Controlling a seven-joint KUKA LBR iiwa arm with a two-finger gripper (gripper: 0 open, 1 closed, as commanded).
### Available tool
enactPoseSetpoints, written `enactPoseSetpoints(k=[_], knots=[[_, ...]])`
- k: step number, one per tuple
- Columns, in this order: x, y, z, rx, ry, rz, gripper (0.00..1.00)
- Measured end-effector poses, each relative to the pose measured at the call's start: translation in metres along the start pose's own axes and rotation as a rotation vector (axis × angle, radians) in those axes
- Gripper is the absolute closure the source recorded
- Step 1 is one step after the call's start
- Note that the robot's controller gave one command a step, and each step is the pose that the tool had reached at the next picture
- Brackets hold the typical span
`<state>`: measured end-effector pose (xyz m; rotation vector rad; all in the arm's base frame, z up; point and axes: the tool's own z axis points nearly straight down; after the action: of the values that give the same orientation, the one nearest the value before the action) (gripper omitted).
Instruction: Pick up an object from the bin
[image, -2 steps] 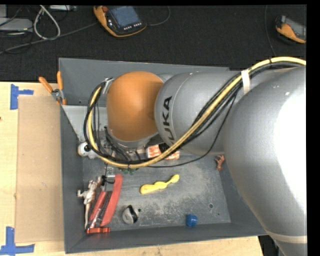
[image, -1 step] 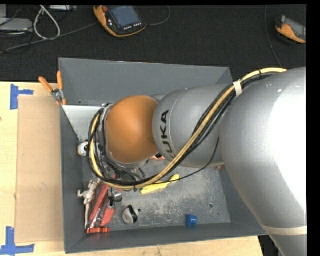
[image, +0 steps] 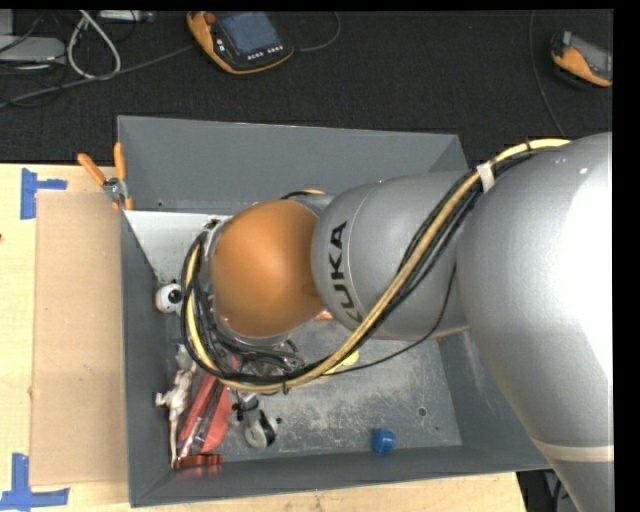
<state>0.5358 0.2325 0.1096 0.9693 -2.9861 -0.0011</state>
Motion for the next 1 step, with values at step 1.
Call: enactPoseSetpoints(k=[1], knots=[[0.0056, 0.0109, -0.0003, 0.01, -0.022, -0.415, 0.0]])
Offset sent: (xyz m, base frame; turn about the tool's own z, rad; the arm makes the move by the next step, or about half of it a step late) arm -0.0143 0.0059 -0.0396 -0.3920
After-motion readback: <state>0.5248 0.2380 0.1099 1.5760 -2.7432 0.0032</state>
